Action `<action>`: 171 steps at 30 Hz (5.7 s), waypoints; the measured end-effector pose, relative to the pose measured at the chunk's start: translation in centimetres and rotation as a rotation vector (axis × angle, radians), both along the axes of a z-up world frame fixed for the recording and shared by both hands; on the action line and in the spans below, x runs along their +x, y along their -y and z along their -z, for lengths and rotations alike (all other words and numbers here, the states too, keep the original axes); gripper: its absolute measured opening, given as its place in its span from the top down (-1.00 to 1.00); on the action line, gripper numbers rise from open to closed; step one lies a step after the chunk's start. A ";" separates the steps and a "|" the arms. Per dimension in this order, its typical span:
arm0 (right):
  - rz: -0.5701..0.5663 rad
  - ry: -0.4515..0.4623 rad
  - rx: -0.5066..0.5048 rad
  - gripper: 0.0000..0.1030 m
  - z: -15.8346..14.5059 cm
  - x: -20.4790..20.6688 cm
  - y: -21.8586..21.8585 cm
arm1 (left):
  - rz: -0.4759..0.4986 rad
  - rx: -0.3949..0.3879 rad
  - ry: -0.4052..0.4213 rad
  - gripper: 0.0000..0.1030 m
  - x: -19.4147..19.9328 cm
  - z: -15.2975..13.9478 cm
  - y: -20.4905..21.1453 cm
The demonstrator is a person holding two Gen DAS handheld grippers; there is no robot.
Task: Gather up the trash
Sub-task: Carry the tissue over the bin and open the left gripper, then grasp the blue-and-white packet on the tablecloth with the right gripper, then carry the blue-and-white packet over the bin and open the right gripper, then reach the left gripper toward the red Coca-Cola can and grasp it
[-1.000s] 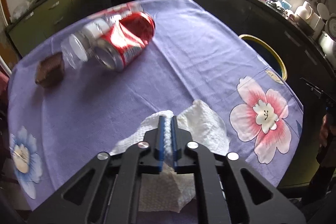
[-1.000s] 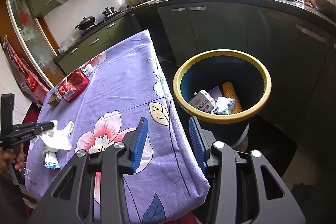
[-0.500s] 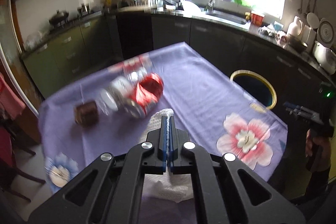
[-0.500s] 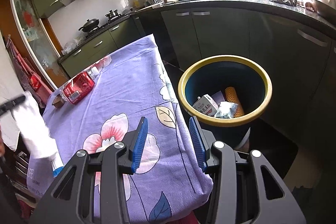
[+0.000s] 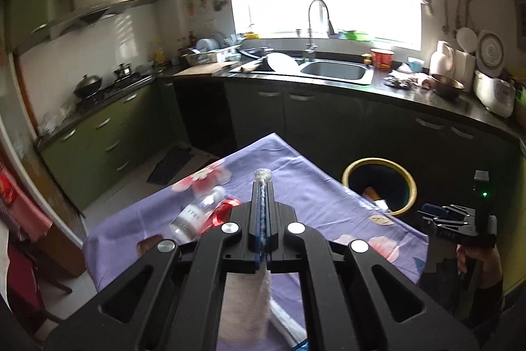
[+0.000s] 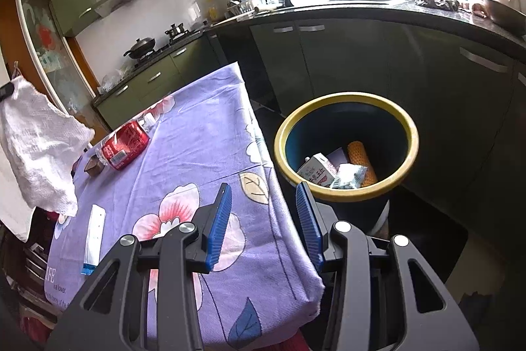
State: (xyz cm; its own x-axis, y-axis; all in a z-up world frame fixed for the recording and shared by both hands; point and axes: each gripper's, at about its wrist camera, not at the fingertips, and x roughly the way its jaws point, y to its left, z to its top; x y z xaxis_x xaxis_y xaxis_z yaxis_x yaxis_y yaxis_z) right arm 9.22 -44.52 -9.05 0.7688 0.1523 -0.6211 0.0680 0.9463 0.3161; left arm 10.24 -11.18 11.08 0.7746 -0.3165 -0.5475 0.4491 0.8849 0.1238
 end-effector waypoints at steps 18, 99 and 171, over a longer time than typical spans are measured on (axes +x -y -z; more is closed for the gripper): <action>0.200 0.008 0.004 0.19 -0.4 -2.7 8.0 | 0.384 0.018 -0.054 0.97 6.6 0.7 20.6; -0.482 -0.144 -0.316 0.32 5.3 4.2 -33.3 | -0.458 -0.335 -0.060 -0.84 -6.7 14.4 -19.0; 0.048 -0.071 -0.232 -0.19 1.0 8.6 -5.9 | -0.186 -0.175 -0.267 -0.84 6.0 16.2 -11.6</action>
